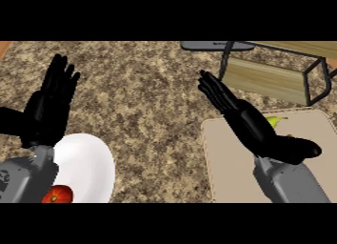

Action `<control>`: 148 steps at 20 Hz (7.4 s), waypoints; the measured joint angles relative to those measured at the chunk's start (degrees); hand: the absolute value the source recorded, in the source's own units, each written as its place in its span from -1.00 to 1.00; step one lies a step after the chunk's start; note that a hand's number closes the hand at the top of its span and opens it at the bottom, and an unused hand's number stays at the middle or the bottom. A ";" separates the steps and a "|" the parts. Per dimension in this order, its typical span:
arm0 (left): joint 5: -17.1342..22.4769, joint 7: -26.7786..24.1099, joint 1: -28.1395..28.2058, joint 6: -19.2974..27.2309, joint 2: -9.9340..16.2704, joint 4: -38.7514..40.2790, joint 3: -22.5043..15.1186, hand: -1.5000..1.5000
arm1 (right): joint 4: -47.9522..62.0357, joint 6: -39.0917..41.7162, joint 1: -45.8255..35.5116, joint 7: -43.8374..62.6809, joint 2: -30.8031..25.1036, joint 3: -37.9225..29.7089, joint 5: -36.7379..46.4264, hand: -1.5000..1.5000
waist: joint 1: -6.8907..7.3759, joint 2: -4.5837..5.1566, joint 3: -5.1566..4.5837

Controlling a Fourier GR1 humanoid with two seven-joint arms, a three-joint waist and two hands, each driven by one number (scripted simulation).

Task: Pick the lemon from the tray and place it in the tiered shelf

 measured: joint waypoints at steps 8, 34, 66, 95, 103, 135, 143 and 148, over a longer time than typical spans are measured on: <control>-5.48 -1.55 3.65 -2.12 4.02 2.93 -2.96 0.00 | -1.01 -10.60 8.49 -3.20 1.05 -19.41 -10.03 1.00 | -5.22 -0.36 1.73; -13.84 -9.70 4.40 -7.93 -0.52 13.02 -9.18 0.00 | -4.82 -19.44 40.10 -7.75 -8.33 -40.80 -0.49 -1.00 | -0.35 0.02 0.22; -20.67 -8.33 4.52 -14.17 -5.84 13.23 -2.17 0.00 | -34.26 -9.61 35.38 47.51 -12.30 -25.76 35.83 -1.00 | 0.25 0.03 0.32; -26.97 -8.79 6.69 -20.97 -11.17 11.91 4.84 0.00 | -25.29 -2.54 29.28 45.87 1.03 -24.20 50.58 -1.00 | 0.24 0.04 0.34; -28.38 -7.42 5.47 -21.86 -12.32 12.34 5.95 0.00 | -18.96 -2.74 26.45 42.82 1.88 -26.28 52.33 -1.00 | 0.25 0.04 0.34; -30.70 -6.24 5.40 -24.09 -14.68 10.82 8.05 0.00 | -7.21 -7.03 23.76 33.63 5.98 -20.86 63.54 1.00 | 0.43 0.02 0.29; -30.74 -6.76 4.07 -25.11 -15.08 11.60 7.02 0.00 | 1.73 -7.48 3.86 56.10 10.98 0.38 71.02 1.00 | 3.50 0.41 0.23; -31.77 -6.98 3.83 -24.05 -16.26 12.56 6.16 0.00 | 3.17 -17.94 -6.78 62.56 11.46 8.00 68.46 1.00 | 3.28 0.28 0.30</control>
